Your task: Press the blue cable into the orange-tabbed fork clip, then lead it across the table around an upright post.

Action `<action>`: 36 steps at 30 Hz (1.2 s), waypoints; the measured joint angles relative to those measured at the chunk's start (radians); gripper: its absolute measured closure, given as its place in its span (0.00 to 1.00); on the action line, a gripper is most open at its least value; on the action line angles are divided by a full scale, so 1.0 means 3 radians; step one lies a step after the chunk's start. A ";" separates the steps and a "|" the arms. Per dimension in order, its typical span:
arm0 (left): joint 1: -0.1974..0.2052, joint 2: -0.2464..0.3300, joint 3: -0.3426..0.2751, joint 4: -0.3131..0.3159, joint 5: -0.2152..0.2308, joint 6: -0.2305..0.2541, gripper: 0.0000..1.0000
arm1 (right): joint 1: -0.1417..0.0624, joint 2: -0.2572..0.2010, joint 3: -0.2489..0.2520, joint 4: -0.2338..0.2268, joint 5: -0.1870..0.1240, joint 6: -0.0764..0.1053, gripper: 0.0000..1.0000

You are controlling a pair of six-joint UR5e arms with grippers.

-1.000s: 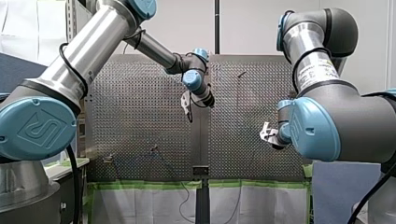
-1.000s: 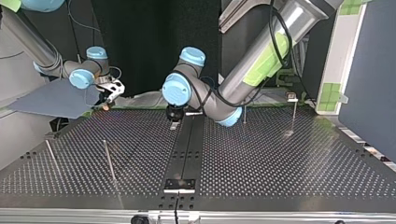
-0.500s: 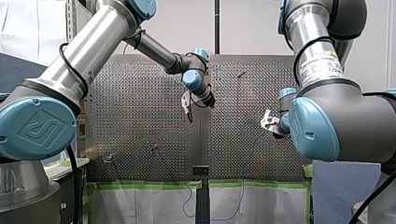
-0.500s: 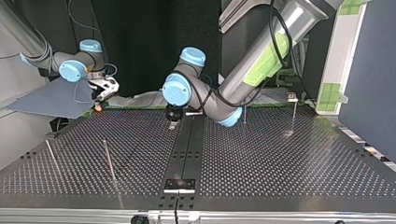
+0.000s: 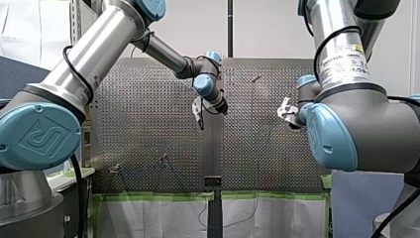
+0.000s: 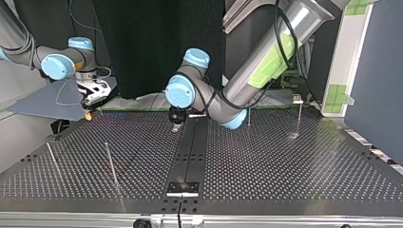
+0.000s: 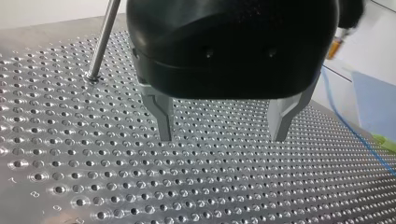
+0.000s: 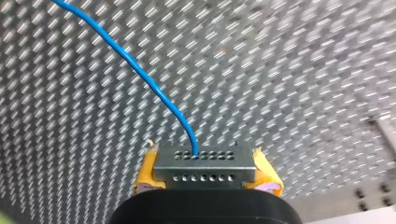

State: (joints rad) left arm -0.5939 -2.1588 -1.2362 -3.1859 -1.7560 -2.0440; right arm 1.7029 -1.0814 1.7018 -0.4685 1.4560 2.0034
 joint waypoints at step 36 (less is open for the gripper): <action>-0.0090 0.0625 0.0145 0.0090 0.0750 0.0551 0.01 | -0.0144 0.0567 0.0182 -0.0204 0.0005 -0.0150 1.00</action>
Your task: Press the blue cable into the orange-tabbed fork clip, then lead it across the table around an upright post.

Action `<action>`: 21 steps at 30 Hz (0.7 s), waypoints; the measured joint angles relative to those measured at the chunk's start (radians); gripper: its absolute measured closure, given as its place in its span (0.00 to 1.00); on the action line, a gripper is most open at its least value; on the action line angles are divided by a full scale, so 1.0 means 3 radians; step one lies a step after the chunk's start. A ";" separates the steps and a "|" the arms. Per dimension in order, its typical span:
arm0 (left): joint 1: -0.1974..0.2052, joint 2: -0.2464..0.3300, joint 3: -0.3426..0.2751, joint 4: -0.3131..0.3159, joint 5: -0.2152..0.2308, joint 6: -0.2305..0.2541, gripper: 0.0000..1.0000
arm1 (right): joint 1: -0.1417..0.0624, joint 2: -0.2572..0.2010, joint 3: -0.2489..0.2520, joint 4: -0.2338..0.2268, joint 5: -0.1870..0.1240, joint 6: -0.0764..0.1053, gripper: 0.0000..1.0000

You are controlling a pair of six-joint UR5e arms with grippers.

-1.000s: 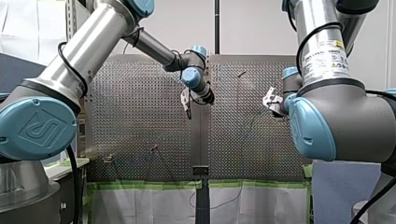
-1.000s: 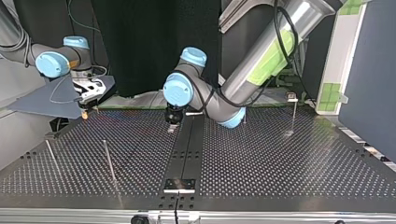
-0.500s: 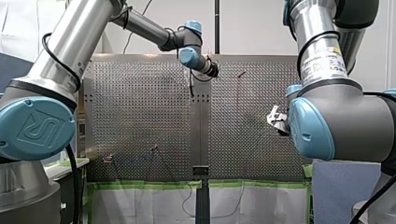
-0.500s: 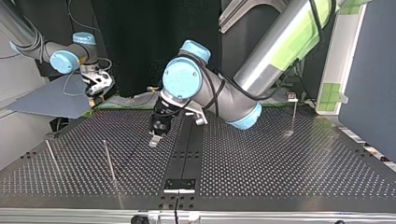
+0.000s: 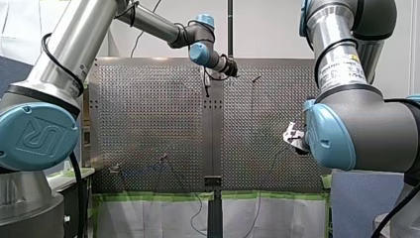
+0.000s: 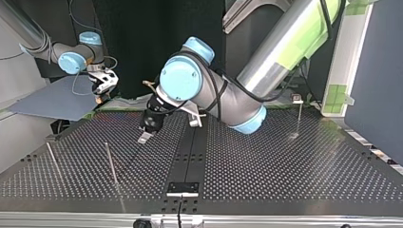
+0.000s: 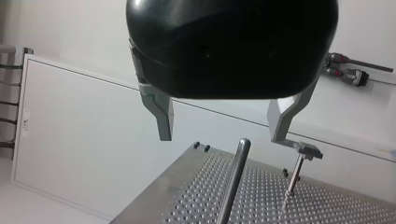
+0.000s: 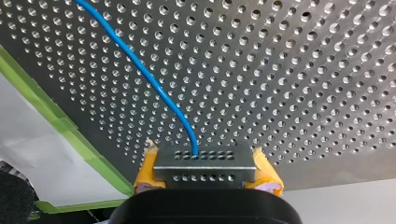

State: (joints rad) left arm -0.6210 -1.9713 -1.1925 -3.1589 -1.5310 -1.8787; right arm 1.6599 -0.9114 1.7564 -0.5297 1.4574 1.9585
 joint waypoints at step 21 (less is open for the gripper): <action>-0.0217 -0.0437 0.0683 -0.0684 -0.0184 0.0489 0.01 | 0.0016 0.0002 0.0001 0.0001 -0.0004 -0.0012 1.00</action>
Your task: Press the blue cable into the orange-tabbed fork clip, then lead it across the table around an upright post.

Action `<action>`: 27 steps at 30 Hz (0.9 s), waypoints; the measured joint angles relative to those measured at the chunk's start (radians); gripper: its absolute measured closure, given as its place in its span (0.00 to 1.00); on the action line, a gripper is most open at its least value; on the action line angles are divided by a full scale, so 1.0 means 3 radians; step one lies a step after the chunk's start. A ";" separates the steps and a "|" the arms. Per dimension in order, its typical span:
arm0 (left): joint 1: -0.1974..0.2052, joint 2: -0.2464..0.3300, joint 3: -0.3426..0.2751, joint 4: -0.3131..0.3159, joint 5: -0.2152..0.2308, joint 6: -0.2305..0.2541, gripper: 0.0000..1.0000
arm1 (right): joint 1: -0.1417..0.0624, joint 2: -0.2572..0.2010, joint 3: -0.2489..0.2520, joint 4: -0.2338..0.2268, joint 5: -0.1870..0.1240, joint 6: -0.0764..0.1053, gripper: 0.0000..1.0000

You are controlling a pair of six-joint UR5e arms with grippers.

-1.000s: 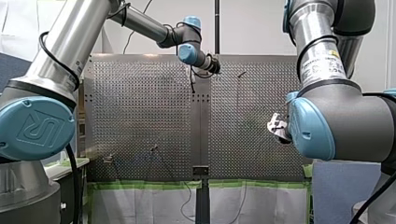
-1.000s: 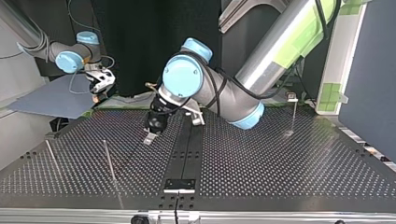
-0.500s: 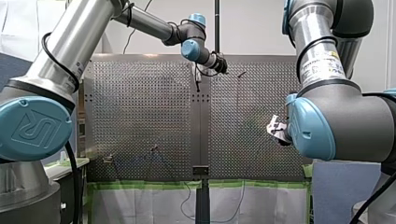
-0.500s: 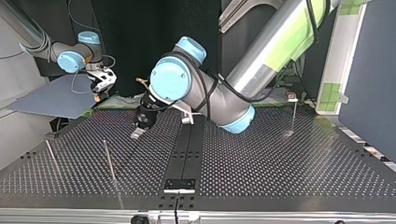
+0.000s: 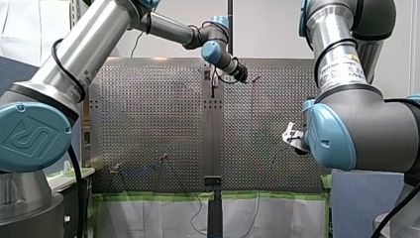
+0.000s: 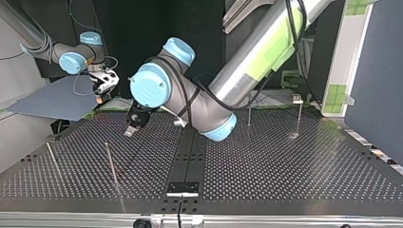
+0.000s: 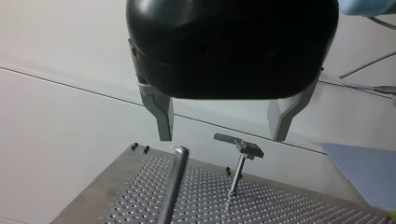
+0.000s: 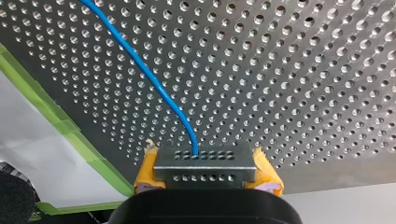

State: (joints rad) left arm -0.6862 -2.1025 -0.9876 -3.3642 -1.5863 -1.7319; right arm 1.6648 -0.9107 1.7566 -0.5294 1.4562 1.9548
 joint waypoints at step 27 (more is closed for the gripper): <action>-0.0142 0.0008 0.0237 -0.0317 -0.0455 0.0218 0.01 | 0.0003 0.0010 0.0000 0.0006 -0.0001 -0.0034 1.00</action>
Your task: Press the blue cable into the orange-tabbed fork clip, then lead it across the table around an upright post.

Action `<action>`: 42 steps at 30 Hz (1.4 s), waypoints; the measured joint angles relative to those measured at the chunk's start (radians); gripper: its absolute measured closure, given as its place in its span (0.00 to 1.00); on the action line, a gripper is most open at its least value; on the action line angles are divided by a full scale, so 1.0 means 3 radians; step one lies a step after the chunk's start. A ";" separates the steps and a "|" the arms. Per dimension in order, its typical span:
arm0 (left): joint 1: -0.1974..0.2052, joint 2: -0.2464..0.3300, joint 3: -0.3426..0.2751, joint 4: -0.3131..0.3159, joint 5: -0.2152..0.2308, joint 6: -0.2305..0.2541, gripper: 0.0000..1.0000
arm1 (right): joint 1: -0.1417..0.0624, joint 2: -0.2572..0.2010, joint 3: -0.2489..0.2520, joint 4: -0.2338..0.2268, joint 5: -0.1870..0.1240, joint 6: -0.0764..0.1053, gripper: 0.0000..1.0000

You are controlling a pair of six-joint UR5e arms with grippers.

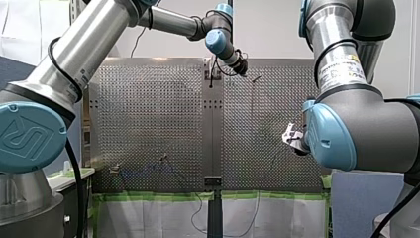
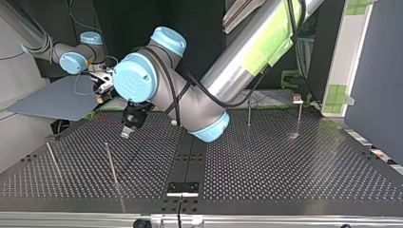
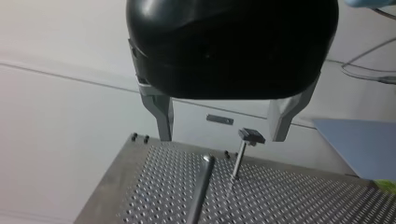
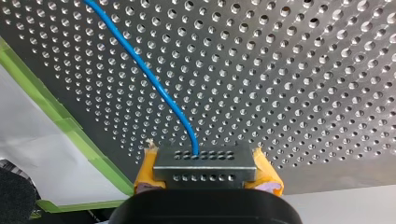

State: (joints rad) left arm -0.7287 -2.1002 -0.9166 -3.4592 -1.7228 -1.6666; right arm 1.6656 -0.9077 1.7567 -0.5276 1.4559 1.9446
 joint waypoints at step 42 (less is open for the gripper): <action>-0.0021 0.0168 -0.0001 -0.0139 -0.0568 -0.0529 0.01 | 0.0001 -0.0002 0.0001 0.0025 -0.0015 -0.0002 1.00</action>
State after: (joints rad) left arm -0.7349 -2.0498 -0.9168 -3.5010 -1.8932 -1.8251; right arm 1.6659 -0.9083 1.7569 -0.5202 1.4514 1.9439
